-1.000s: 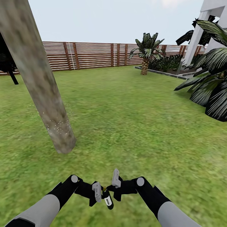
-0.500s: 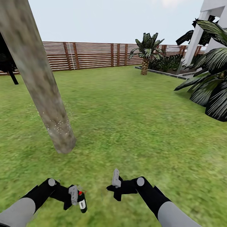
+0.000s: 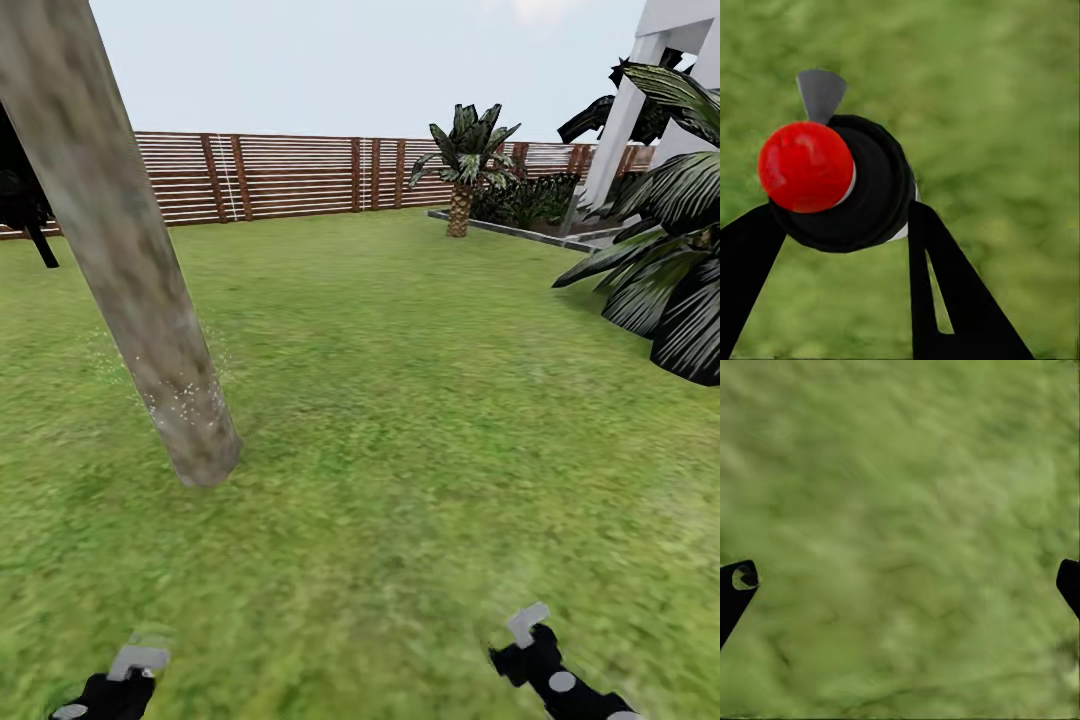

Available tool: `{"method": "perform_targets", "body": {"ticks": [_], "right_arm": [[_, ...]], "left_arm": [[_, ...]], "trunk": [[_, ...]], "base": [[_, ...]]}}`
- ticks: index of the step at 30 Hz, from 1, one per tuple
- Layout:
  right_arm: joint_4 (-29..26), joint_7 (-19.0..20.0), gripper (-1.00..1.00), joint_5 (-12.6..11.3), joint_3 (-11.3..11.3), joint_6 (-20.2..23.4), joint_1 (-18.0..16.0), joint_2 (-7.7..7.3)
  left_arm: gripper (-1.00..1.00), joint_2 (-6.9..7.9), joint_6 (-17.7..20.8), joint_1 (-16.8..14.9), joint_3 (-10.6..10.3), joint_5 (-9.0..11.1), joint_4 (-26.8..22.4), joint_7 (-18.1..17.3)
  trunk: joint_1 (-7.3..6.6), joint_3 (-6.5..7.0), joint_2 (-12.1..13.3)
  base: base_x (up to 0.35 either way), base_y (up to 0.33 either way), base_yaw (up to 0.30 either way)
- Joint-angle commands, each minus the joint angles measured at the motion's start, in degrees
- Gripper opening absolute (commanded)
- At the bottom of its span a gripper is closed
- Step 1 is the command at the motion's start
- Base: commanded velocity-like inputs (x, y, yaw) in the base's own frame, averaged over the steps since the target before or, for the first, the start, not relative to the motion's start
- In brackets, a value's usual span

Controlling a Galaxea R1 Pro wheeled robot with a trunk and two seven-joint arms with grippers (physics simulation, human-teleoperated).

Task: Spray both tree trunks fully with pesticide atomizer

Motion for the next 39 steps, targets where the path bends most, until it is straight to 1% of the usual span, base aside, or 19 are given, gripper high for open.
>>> {"method": "perform_targets", "body": {"ticks": [1,2,4,5,7,9,10,13,14,20,31,33,36,39], "right_arm": [[0.6,-3.7,1.00,-3.5,-0.6,-2.4,2.6,0.00],[0.8,-5.0,1.00,-6.1,-0.8,-4.5,4.1,-0.05],[1.2,-6.5,1.00,-11.6,-1.1,-10.4,6.5,-0.16],[1.3,-7.0,1.00,-14.0,-1.1,-13.7,8.5,-0.10],[1.4,-7.1,1.00,-14.5,-1.1,-14.2,8.9,-0.02],[1.3,-7.1,1.00,-14.7,-1.1,-14.4,9.1,0.13],[1.3,-7.2,1.00,-14.8,-1.2,-14.5,9.2,2.01],[1.4,-7.2,1.00,-14.8,-1.2,-14.5,9.2,4.20],[1.4,-7.2,1.00,-14.8,-1.2,-14.5,9.2,4.38],[1.4,-7.3,1.00,-14.9,-1.3,-14.5,9.2,4.51],[1.4,-7.5,1.00,-14.9,-1.3,-14.6,9.3,4.58],[1.3,-8.6,1.00,-14.9,-1.3,-14.6,9.3,4.53],[1.4,-11.6,1.00,-14.9,-1.2,-14.6,9.3,4.73],[1.4,-12.4,1.00,-14.8,-1.2,-14.6,9.3,4.84]], "left_arm": [[-1.00,-0.03,-2.6,1.8,0.7,4.8,0.5,1.2],[-1.00,-0.05,-4.4,3.0,0.7,8.5,0.7,1.6],[-1.00,-0.08,-7.6,4.8,0.8,15.9,1.1,2.0],[-1.00,-0.89,-9.0,6.9,0.7,19.1,1.5,1.7],[-1.00,-1.83,-9.3,8.3,0.7,19.6,1.4,1.7],[-1.00,-2.18,-9.4,9.0,0.6,19.8,1.2,1.7],[-1.00,-2.33,-9.4,9.2,0.6,19.8,1.2,1.7],[-1.00,-2.35,-9.4,9.4,0.6,19.8,1.3,1.7],[-1.00,-2.32,-9.5,9.4,0.6,19.9,1.3,1.8],[-1.00,-2.04,-9.7,9.5,0.6,20.1,1.3,2.3],[-1.00,-2.46,-9.6,9.5,0.5,19.9,1.3,2.2],[-1.00,-2.45,-9.6,9.5,0.5,19.9,1.4,2.2],[-1.00,-2.45,-9.6,9.5,0.5,19.9,1.5,2.2],[-1.00,-2.45,-9.6,9.5,0.5,19.9,1.6,2.2]], "trunk": [[-0.01,-0.02,0.0],[-0.01,-0.02,0.0],[-0.01,-0.02,0.0],[-0.01,-0.02,0.0],[-0.01,-0.02,0.0],[-0.01,-0.02,0.0],[-0.01,-0.02,0.0],[-0.01,-0.02,0.0],[-0.01,-0.02,0.0],[-0.01,-0.02,0.0],[-0.01,-0.02,0.0],[-0.01,-0.02,0.0],[-0.01,-0.02,0.0],[-0.01,-0.02,0.0]], "base": [[0.000,0.000,0.000],[0.000,0.000,0.000],[0.000,0.000,0.000],[0.000,0.000,0.000],[0.000,0.000,0.000],[0.000,0.000,0.000],[0.000,0.000,0.000],[0.000,0.000,0.000],[0.000,0.000,0.000],[0.000,0.000,0.190],[0.000,0.000,0.278],[0.000,0.000,0.279],[0.000,0.000,0.279],[0.000,0.000,0.279]]}}
